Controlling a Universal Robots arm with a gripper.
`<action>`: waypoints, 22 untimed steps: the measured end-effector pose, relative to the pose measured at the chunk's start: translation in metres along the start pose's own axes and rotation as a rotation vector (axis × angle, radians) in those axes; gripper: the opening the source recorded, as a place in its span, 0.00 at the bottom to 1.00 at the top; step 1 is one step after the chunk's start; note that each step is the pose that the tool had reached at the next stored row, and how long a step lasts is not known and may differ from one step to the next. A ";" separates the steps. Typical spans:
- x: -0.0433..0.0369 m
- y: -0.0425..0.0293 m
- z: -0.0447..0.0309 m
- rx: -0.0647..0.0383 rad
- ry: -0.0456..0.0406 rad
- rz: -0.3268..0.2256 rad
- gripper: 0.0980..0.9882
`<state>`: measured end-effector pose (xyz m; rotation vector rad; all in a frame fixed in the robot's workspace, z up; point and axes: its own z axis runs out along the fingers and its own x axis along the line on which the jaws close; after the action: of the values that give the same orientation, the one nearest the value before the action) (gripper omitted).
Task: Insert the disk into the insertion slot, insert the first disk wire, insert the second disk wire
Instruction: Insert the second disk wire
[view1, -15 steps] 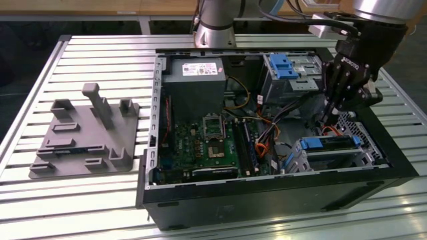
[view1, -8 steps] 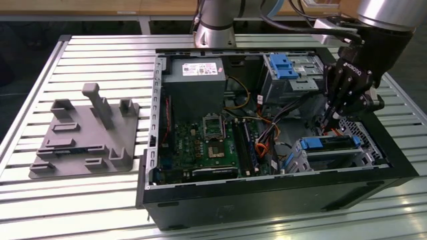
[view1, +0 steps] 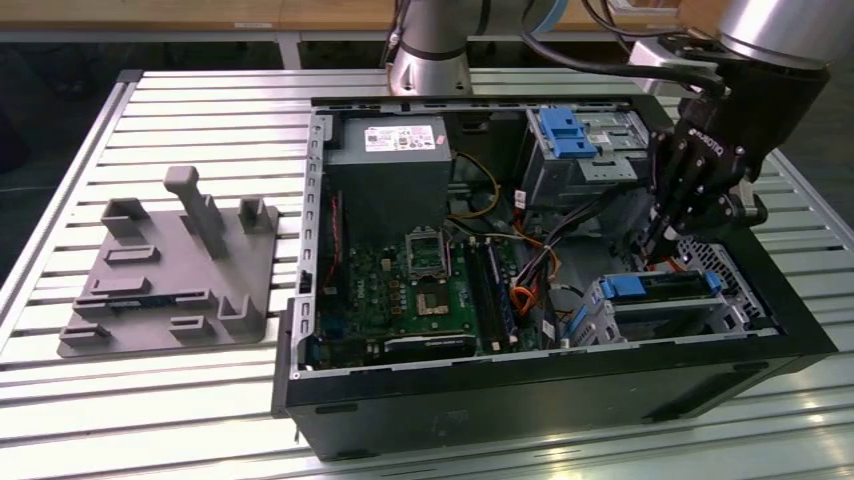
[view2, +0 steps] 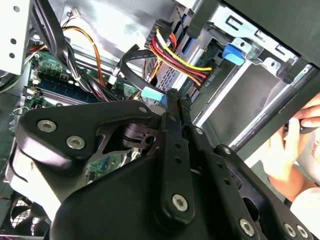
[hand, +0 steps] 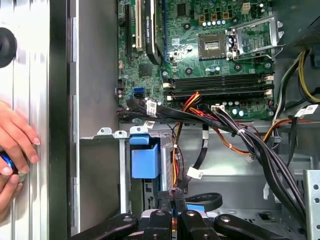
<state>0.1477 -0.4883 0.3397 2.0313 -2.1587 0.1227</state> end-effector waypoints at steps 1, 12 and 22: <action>0.0005 -0.0002 0.0001 -0.001 -0.0001 0.002 0.05; 0.0008 -0.0043 -0.0002 -0.005 -0.0016 0.018 0.05; 0.0046 -0.0085 0.0006 -0.010 -0.0365 0.031 0.05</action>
<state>0.1559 -0.4934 0.3394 2.0100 -2.2090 0.0792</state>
